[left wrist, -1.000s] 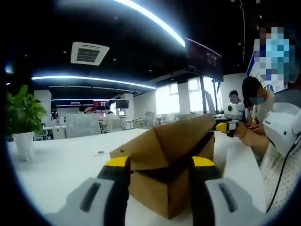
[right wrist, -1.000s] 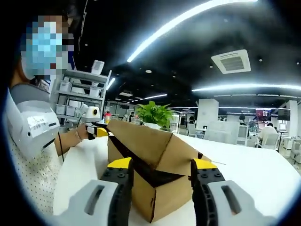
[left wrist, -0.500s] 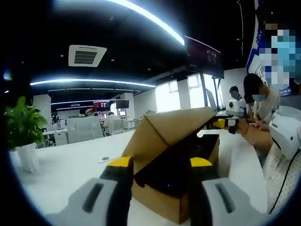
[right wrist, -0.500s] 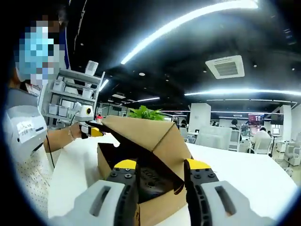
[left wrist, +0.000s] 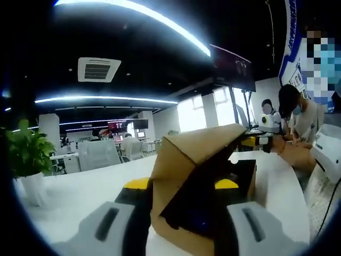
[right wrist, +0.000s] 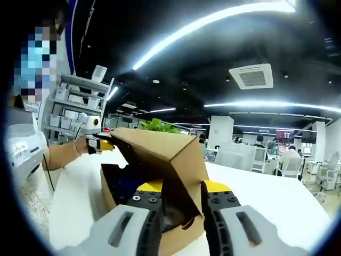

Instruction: Operate the shoe box by opening the lid, removing the specified soft item, and placing it in the target area until the item is outside and the box remains undamaged.

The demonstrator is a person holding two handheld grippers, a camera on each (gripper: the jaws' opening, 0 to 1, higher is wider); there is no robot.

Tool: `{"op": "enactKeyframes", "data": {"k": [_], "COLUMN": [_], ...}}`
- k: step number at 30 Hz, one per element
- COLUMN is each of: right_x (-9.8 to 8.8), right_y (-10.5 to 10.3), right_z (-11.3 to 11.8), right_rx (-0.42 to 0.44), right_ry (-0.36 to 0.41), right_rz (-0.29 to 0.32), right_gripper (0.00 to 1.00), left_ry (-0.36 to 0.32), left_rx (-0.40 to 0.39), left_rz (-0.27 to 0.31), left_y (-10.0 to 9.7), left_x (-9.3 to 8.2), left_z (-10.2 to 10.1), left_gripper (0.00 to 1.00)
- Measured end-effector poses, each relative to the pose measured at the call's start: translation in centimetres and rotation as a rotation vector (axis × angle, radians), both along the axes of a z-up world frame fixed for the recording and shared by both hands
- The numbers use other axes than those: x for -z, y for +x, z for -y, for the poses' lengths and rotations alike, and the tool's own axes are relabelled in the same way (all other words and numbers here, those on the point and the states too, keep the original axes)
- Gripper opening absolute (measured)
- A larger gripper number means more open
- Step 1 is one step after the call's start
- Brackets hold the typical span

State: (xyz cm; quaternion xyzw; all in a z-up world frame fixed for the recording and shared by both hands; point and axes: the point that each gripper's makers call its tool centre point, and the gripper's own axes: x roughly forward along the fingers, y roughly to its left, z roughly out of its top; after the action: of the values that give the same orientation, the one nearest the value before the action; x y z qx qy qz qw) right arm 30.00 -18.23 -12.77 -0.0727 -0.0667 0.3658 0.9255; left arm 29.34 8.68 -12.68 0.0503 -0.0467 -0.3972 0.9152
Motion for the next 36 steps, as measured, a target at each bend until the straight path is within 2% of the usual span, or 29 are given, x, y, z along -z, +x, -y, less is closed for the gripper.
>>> {"op": "enactKeyframes", "data": {"k": [2, 4, 6, 10, 16, 23, 28, 31, 36], "right_x": [-0.4, -0.8, -1.0, -1.4, -1.6, -2.6, -3.3, -3.5, -3.6], "right_y": [0.3, 0.5, 0.6, 0.7, 1.0, 2.1, 3.0, 3.2, 3.4], "right_z": [0.2, 0.5, 0.5, 0.7, 0.9, 0.9, 1.0, 0.9, 0.9], "right_rx": [0.012, 0.017, 0.019, 0.061, 0.072, 0.11, 0.152, 0.188, 0.229], "right_ry": [-0.007, 0.008, 0.025, 0.004, 0.001, 0.033, 0.025, -0.001, -0.018], "right_rz": [0.008, 0.005, 0.0, 0.029, 0.032, 0.027, 0.03, 0.039, 0.042], "right_gripper": [0.21, 0.19, 0.19, 0.17, 0.17, 0.14, 0.11, 0.09, 0.08], "left_ry": [0.0, -0.019, -0.018, 0.045, 0.073, 0.047, 0.064, 0.079, 0.05], "left_rx": [-0.005, 0.008, -0.001, -0.031, -0.044, -0.046, -0.064, -0.069, -0.07], "left_rz": [0.014, 0.045, 0.051, 0.09, 0.105, 0.096, 0.1, 0.101, 0.079], "left_y": [0.3, 0.3, 0.5, 0.9, 1.2, 2.9, 3.8, 3.8, 2.6], "left_x": [-0.5, -1.5, -2.0, -2.3, -2.5, -4.1, -4.9, -4.9, -4.8], "left_z": [0.0, 0.2, 0.4, 0.7, 0.7, 0.6, 0.5, 0.5, -0.2], "left_gripper": [0.4, 0.33, 0.33, 0.3, 0.29, 0.25, 0.25, 0.25, 0.27]}}
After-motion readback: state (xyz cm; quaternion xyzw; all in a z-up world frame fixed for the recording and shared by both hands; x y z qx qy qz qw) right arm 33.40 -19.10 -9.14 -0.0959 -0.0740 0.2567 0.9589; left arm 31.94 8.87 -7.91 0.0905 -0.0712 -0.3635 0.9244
